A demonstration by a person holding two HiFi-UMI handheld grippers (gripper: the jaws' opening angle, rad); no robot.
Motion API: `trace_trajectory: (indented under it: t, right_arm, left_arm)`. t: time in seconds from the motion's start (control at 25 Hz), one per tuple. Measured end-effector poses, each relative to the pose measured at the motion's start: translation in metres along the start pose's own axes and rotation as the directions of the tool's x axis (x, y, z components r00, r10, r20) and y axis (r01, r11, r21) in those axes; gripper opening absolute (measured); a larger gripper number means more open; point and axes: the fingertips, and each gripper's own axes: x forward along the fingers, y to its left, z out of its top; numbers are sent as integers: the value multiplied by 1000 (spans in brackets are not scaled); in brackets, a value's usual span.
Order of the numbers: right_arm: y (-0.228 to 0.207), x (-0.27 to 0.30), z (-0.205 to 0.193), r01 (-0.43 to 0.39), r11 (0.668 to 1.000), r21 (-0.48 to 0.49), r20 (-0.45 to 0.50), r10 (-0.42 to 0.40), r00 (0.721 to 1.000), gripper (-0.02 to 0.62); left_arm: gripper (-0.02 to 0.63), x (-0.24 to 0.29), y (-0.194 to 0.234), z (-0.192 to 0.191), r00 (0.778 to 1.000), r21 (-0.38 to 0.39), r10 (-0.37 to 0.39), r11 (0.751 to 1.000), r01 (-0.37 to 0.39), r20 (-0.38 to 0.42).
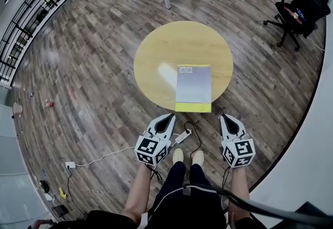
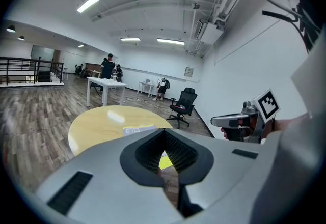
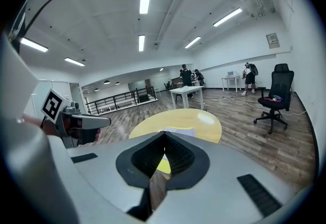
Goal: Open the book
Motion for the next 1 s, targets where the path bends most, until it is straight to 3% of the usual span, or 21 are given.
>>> trace_trajectory:
  t: [0.36, 1.0]
  right_arm:
    - [-9, 32, -51, 4, 999, 38, -77, -1, 997, 3]
    - [-35, 99, -90, 53, 996, 66, -161, -42, 986, 3]
  left_arm:
    - [-2, 30, 25, -41, 999, -41, -3, 999, 1, -37]
    - [-2, 25, 25, -43, 999, -57, -22, 998, 20, -39]
